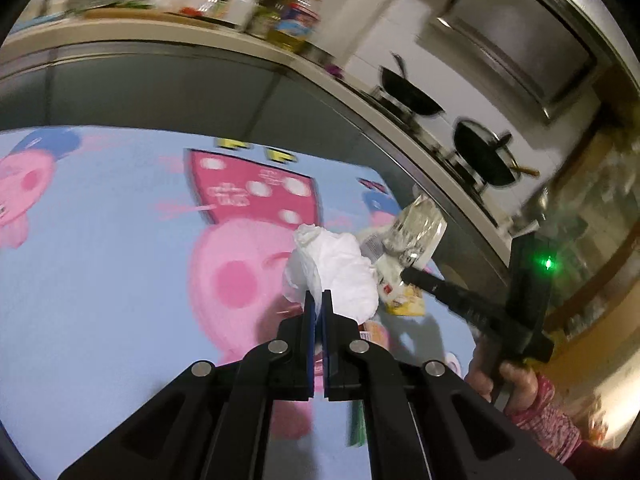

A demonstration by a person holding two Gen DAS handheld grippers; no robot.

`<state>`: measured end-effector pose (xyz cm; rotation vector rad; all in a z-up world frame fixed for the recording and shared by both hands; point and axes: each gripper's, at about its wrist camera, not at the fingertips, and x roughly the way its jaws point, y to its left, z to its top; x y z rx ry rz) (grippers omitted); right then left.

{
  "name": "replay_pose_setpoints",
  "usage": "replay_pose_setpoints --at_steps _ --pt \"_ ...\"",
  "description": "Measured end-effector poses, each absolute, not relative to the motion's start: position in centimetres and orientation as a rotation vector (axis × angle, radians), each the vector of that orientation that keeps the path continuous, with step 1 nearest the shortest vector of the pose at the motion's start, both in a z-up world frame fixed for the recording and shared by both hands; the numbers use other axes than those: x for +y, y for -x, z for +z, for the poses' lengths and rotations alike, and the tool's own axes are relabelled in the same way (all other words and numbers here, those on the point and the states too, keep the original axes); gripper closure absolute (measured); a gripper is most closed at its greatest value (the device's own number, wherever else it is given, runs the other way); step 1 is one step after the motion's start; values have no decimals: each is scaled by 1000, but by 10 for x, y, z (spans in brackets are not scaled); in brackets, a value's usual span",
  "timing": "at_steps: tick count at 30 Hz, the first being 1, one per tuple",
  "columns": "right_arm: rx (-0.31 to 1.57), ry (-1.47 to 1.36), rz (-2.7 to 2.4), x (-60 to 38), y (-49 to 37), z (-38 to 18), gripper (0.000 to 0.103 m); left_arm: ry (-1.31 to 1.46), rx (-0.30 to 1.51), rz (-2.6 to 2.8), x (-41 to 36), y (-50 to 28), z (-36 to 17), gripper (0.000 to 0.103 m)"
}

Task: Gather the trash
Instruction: 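Carry the tissue and wrappers to the beige bin and open both tools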

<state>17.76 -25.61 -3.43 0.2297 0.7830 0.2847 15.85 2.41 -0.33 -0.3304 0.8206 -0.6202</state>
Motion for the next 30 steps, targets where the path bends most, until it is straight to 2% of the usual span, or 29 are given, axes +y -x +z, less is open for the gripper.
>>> replay_pose_setpoints --at_steps 14,19,24,27,29,30 --pt "690 -411 -109 -501 -92 -36 101 28 860 -983 -280 -182 40 100" --pt "743 -491 -195 -561 -79 -62 101 -92 919 -1018 -375 -181 15 100" --pt "787 -524 -220 -586 -78 -82 100 -169 972 -969 -415 -187 -15 100" --pt "804 -534 -224 -593 -83 -90 95 -207 1014 -937 -428 -190 -30 98" --pt "803 -541 -235 -594 -84 -92 80 -227 1043 -915 -435 -192 -39 87" --pt "796 -539 -243 -594 -84 -91 76 -231 1045 -910 -434 -192 -39 81"
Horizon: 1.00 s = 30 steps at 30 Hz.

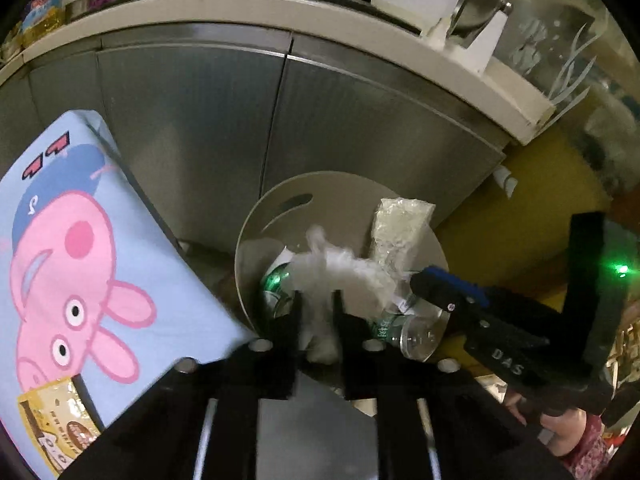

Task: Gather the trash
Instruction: 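Carry the tissue and wrappers to the beige bin and open both tools, then move both open tools back over the remaining packets on the table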

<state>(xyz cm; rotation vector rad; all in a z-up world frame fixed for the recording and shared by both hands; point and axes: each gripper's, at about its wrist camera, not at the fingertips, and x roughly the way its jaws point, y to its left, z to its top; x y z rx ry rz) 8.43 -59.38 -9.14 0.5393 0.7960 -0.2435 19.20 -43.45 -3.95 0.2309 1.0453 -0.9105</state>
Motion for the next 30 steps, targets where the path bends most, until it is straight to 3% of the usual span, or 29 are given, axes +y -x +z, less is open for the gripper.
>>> replay_pose_setpoints --at_steps 2,4,12,17,30 --pt "776 -531 -259 -594 -82 -89 66 -230 1043 -905 -432 -191 -38 70" --pt "749 -528 -268 -592 -79 -83 66 -216 1022 -897 -424 -190 -30 60" --pt "663 -561 -217 -563 -55 -53 66 -126 910 -913 -360 -161 14 56" --pt "648 -588 -113 -516 -47 -49 66 -86 878 -896 -295 -133 14 53" --pt "755 -672 197 -347 -48 -90 66 109 893 -376 -10 -110 -22 53"
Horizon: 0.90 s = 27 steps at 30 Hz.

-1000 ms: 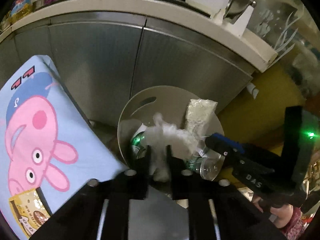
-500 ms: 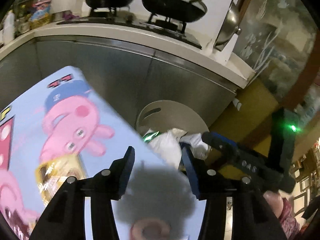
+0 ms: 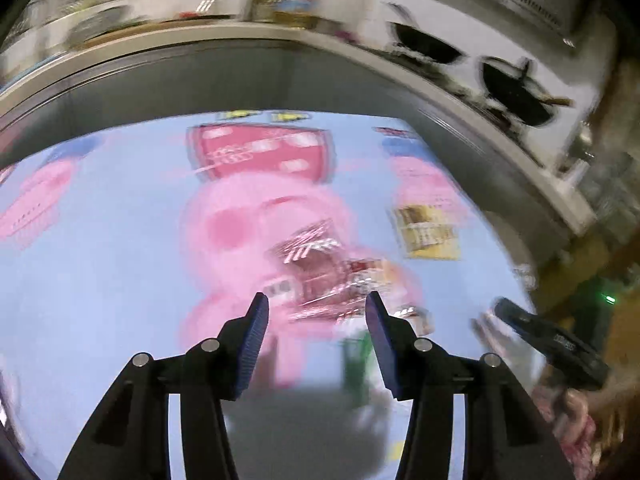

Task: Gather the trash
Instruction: 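Move both open tools back over the remaining packets on the table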

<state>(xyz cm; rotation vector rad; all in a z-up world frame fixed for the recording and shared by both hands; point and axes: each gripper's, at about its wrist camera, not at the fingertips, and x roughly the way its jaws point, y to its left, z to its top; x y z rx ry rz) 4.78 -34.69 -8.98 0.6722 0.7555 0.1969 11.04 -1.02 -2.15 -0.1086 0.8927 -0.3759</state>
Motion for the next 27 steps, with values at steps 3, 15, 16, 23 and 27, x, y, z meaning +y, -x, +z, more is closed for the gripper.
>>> replay_pose_setpoints --at_steps 3,15,16,23,27 --pt "795 -627 241 -310 -51 -95 66 140 915 -338 15 -99 -35 53" --pt "833 -596 245 -263 -47 -102 66 90 976 -526 -32 -75 -63 53" --pt "832 -601 242 -266 -43 -104 66 83 976 -520 -35 -75 -65 53" --pt "835 -584 234 -259 -20 -112 67 -13 951 -397 -46 -72 -68 53" --pt "857 -551 291 -243 -21 -111 67 -36 933 -321 -35 -70 -66 53"
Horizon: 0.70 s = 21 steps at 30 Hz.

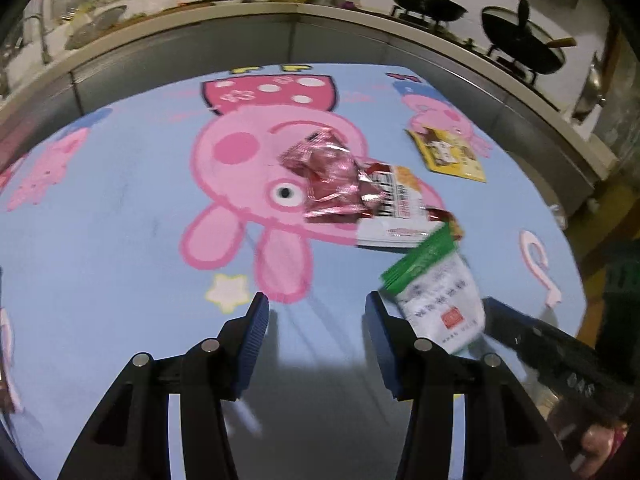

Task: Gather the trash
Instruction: 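Move both open tools back over the remaining packets on the table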

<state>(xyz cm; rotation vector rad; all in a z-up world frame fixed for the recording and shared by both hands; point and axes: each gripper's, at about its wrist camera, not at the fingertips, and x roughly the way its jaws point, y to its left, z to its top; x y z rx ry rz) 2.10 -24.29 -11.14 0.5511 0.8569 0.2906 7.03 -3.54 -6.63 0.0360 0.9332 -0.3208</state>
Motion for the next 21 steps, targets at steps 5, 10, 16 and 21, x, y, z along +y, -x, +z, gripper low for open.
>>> replay_pose_setpoints --at_steps 5,10,16,21 --pt "860 -461 339 -219 -21 -106 67 -55 905 -224 -19 -68 -62 50" --pt "869 -472 319 -224 -17 -107 67 -65 893 -178 -10 -68 -61 50" --pt "872 -485 292 -233 -10 -109 67 -93 877 -151 -7 -69 -61 45" --pt "871 -505 277 -241 -6 -111 68 -104 869 -147 -8 -68 -60 44"
